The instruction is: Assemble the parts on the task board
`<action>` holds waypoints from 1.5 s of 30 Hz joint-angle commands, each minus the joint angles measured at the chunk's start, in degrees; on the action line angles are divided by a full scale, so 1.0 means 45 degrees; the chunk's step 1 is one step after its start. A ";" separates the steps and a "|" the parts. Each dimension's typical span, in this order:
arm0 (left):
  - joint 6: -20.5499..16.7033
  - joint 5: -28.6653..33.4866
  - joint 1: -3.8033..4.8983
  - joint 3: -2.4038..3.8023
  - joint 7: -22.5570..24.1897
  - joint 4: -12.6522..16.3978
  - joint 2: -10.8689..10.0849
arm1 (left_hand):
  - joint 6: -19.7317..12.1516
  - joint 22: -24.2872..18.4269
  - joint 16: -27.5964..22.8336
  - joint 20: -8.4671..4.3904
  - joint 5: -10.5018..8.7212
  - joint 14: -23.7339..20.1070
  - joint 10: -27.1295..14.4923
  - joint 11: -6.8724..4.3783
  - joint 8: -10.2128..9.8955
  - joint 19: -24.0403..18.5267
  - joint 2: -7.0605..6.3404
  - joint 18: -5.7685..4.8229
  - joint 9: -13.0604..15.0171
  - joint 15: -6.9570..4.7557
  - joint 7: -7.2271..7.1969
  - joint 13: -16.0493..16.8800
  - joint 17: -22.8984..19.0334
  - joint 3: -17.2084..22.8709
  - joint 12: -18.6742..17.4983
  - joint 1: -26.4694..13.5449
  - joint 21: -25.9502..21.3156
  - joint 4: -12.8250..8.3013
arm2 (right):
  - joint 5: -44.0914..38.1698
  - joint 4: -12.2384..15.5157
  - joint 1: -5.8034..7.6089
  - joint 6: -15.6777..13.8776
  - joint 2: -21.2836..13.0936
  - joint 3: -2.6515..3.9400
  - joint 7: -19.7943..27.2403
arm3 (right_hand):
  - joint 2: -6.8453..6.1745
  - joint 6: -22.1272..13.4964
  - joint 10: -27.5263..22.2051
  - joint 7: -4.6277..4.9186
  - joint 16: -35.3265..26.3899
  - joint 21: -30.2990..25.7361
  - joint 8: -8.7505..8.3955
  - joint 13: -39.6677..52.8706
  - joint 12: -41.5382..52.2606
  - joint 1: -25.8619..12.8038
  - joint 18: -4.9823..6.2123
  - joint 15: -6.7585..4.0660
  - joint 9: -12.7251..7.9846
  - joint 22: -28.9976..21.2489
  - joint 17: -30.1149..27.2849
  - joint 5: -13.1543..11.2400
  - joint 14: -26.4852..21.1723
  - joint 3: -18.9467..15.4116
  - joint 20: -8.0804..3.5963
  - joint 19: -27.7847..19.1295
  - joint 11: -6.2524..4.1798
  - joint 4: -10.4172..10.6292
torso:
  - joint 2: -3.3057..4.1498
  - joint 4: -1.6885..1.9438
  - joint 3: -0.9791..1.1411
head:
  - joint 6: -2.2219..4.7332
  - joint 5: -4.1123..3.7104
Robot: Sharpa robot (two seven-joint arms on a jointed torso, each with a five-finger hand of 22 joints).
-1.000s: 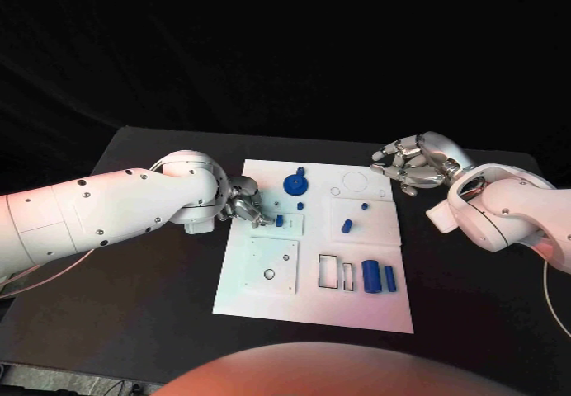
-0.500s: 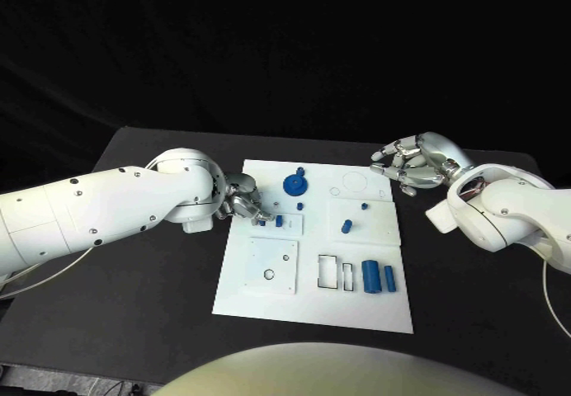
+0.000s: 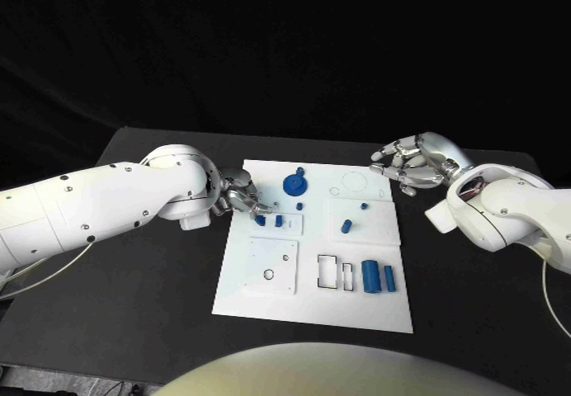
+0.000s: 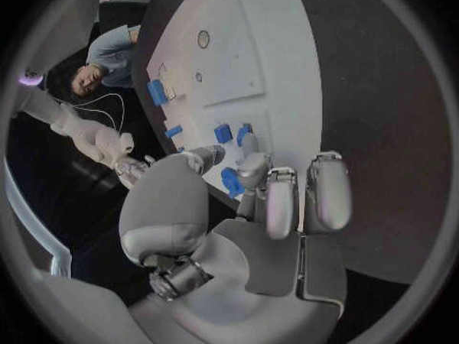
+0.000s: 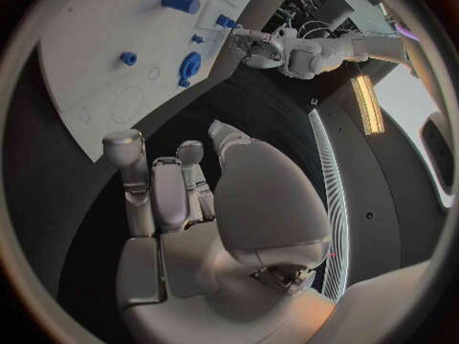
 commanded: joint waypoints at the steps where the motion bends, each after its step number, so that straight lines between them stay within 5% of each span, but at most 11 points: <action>1: -0.0128 0.0261 0.0020 0.0035 0.0135 -0.0021 -0.0031 | 0.0068 -0.0008 0.0046 -0.0056 0.0015 0.1054 -0.0055 0.0037 0.0001 0.0005 0.0077 -0.0231 -0.0012 -0.0062 0.0037 0.0007 0.2311 -0.0071 -0.0025 -0.0067 -0.0067 0.0008 | -0.0068 0.0007 -0.0012 0.0058 0.0000 0.0000 0.0096 | 0.0020 -0.0079 -0.0108 0.0008 -0.0064 -0.0093 0.0045 -0.0030 -0.0070 -0.0174 0.0250 0.0034 0.0002 -0.0031 -0.0023 0.0053 -0.0104 -0.0029 -0.0005 -0.0109 -0.0029 -0.0021 | -0.0006 0.0006 0.0002 | 0.0010 -0.0002; 20: -0.0115 0.0252 0.0039 0.0067 0.0123 -0.0271 0.0041 | -0.0078 -0.0042 0.0011 -0.0060 0.0106 0.1033 -0.0168 0.0023 0.0015 -0.0025 0.0474 -0.0219 -0.0137 -0.0075 0.0023 -0.0155 0.2232 -0.0151 -0.0107 0.1236 -0.0113 -0.0108 | -0.0068 0.0009 -0.0017 0.0069 -0.0002 0.0000 0.0086 | 0.0020 -0.0079 -0.0108 0.0008 -0.0064 -0.0093 0.0045 -0.0030 -0.0070 -0.0174 0.0250 0.0034 0.0002 -0.0031 -0.0023 0.0053 -0.0104 -0.0029 -0.0005 -0.0109 -0.0029 -0.0021 | 0.0000 0.0003 0.0012 | 0.0052 0.0015; 32: -0.0209 -0.0364 0.0038 0.0065 0.0141 -0.0525 -0.0130 | -0.0544 -0.0463 -0.0180 0.0047 0.0038 0.0921 -0.0754 0.0252 -0.0258 -0.0334 -0.0251 -0.0128 -0.0363 0.0105 0.0293 -0.1017 0.1819 -0.0973 -0.0568 0.1452 -0.0378 0.0004 | -0.0068 -0.0001 -0.0021 0.0069 -0.0005 0.0000 0.0074 | 0.0030 -0.0077 -0.0093 0.0007 -0.0040 -0.0057 0.0052 -0.0013 -0.0052 -0.0179 0.0241 0.0034 0.0003 -0.0005 0.0015 0.0057 -0.0091 -0.0025 -0.0005 -0.0085 -0.0030 -0.0023 | -0.0006 0.0007 0.0001 | 0.0111 0.0025; 37: 0.0045 -0.0616 0.0038 0.0062 0.0120 -0.0667 -0.0063 | -0.0684 -0.0562 -0.0218 0.0105 -0.0041 0.0899 -0.0889 0.0332 -0.0402 -0.0406 -0.0337 -0.0106 -0.0477 0.0177 0.0380 -0.1172 0.1745 -0.1396 -0.0623 0.1201 -0.0451 0.0025 | -0.0068 0.0000 -0.0023 0.0060 -0.0005 0.0000 0.0076 | 0.0030 -0.0077 -0.0093 0.0007 -0.0040 -0.0057 0.0052 -0.0013 -0.0052 -0.0179 0.0241 0.0034 0.0003 -0.0005 0.0015 0.0057 -0.0091 -0.0025 -0.0005 -0.0085 -0.0030 -0.0023 | 0.0000 0.0008 -0.0003 | 0.0111 0.0050; 45: 0.0793 -0.0813 0.0037 0.0035 0.0045 -0.1025 0.0170 | -0.1136 -0.0756 -0.0264 0.0270 -0.0980 0.0868 -0.1183 0.0557 -0.1015 -0.0551 -0.0067 -0.0060 -0.0925 0.0374 0.0633 -0.1478 0.1646 -0.2554 -0.0656 0.1178 -0.0604 0.0023 | -0.0068 0.0003 -0.0024 0.0055 -0.0003 0.0000 0.0066 | 0.0030 -0.0077 -0.0093 0.0007 -0.0040 -0.0057 0.0052 -0.0013 -0.0052 -0.0179 0.0241 0.0034 0.0003 -0.0005 0.0015 0.0057 -0.0091 -0.0025 -0.0005 -0.0085 -0.0030 -0.0023 | 0.0012 -0.0003 -0.0013 | 0.0104 0.0061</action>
